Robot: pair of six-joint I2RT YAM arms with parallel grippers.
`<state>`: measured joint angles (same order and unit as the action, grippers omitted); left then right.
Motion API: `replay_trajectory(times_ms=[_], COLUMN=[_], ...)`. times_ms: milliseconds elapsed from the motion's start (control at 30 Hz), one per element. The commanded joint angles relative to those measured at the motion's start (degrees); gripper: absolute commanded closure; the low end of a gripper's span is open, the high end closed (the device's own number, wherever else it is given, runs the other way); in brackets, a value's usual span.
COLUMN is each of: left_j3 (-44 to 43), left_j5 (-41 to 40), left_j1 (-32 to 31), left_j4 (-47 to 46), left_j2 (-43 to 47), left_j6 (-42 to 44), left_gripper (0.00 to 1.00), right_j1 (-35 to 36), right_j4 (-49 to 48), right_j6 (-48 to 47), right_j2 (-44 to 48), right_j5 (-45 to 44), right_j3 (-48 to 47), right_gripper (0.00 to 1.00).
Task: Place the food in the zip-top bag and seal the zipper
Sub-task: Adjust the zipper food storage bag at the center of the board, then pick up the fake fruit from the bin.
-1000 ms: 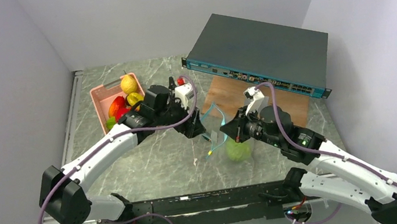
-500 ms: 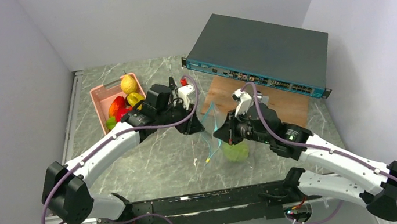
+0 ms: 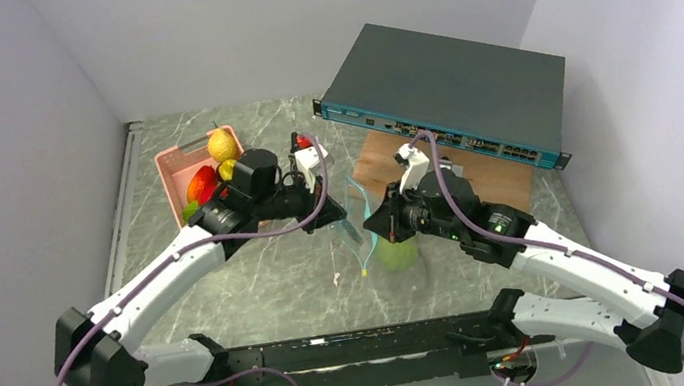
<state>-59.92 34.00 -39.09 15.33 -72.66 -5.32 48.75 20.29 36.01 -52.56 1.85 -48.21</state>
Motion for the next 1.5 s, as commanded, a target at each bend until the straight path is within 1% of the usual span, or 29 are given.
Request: replay_trajectory(times_ms=[0, 133, 267, 300, 333, 367, 400, 433, 533, 567, 633, 667, 700, 800, 833, 900, 1033, 1067, 1100, 1133, 1233, 1300, 1367, 1467], left_j3=[1.3, 0.5, 0.0, -0.1, -0.1, 0.0, 0.3, 1.0, 5.8, 7.4, 11.1, 12.6, 14.0, 16.2, 16.4, 16.5, 12.5, 11.0, 9.7, 8.9, 8.3, 7.1, 4.9, 2.0], left_j5=[4.1, 4.6, 2.9, 2.5, 2.1, 1.4, 0.7, -0.6, -4.9, -6.8, -12.7, -16.1, -20.0, -33.0, -38.1, -48.3, -67.7, -72.5, -75.2, -75.5, -66.5, -61.9, -61.0, -56.9], left_j1=[0.0, -0.1, -0.1, -0.1, -0.1, -0.1, -0.1, -0.1, -0.1, -0.1, -0.1, -0.2, -0.2, -0.1, -0.2, -0.1, 0.7, 1.4, 3.3, 5.8, 18.2, 25.5, 28.7, 31.0], left_j4=[-6.6, -5.9, -4.5, -4.4, -4.2, -4.1, -4.2, -4.6, -8.7, -10.3, -13.4, -14.5, -14.8, -14.9, -14.3, -12.5, -4.8, -2.6, -0.9, -0.2, -0.7, -0.9, 0.1, 1.0], left_j2=[4.5, 4.2, 4.3, 4.5, 4.8, 5.4, 6.2, 7.4, 14.2, 16.9, 23.0, 25.5, 28.0, 33.0, 34.0, 34.9, 32.1, 31.1, 30.2, 29.6, 28.3, 25.5, 20.5, 11.1], left_j6=[1.0, 0.8, 1.4, 1.5, 1.7, 1.9, 2.2, 2.5, 4.5, 6.3, 7.7, 7.7, 7.5, 5.9, 5.8, 2.7, -1.7, -3.2, -4.5, -5.3, -9.0, -12.5, -13.7, -12.9], left_gripper=[1.0, 1.0, 1.0, 0.99, 0.88, 0.66, 0.47, 0.39, 0.3, 0.28, 0.21, 0.05, 0.01, 0.0, 0.0, 0.0, 0.0, 0.0, 0.0, 0.0, 0.0, 0.0, 0.0, 0.0], right_j1=[0.1, 0.2, 0.1, 0.1, 0.2, 0.1, 0.1, 0.1, 0.2, 0.2, 0.1, 0.0, 0.1, 0.1, 0.2, 0.1, 0.1, 0.1, 0.1, 0.1, 0.1, 0.1, 0.2, 0.1], right_j4=[0.5, 0.1, 1.8, 2.2, 2.2, 2.1, 2.1, 2.5, 4.4, 4.8, 5.1, 5.4, 5.7, 6.8, 7.2, 7.7, 7.5, 7.3, 7.1, 7.0, 6.9, 6.9, 6.9, 7.5], right_j6=[-0.2, 0.1, 0.3, 0.4, 0.6, 0.8, 0.9, 0.9, 0.7, 0.7, 0.6, 0.6, 0.5, 0.0, -0.1, -0.3, -0.3, -0.2, -0.1, -0.1, 0.0, 0.2, 0.3, 0.2], right_j2=[2.0, 4.2, 7.1, 7.8, 9.3, 10.3, 11.3, 12.0, 13.9, 14.7, 16.0, 16.6, 16.9, 17.4, 17.5, 18.0, 19.2, 19.5, 19.6, 19.9, 20.1, 20.2, 20.1, 19.6], right_j5=[-4.7, -5.5, -6.2, -6.3, -6.5, -6.6, -6.9, -7.3, -8.0, -8.2, -8.5, -8.4, -8.4, -8.4, -8.4, -8.5, -8.8, -8.8, -8.9, -8.9, -9.0, -9.0, -8.9, -8.9], right_j3=[-0.6, 1.1, 0.8, 0.9, 1.2, 1.7, 2.2, 2.4, 2.5, 2.8, 3.5, 3.6, 3.6, 3.1, 2.9, 2.9, 3.9, 4.2, 4.4, 4.6, 5.3, 5.6, 5.6, 5.2], right_gripper=[1.0, 1.0, 1.0, 1.0, 1.0, 1.0, 1.0, 1.0, 1.0, 1.0, 1.0, 1.0, 1.0, 1.0, 1.0, 1.0, 1.0, 1.0, 1.0, 1.0, 1.0, 1.0, 1.0, 1.0])
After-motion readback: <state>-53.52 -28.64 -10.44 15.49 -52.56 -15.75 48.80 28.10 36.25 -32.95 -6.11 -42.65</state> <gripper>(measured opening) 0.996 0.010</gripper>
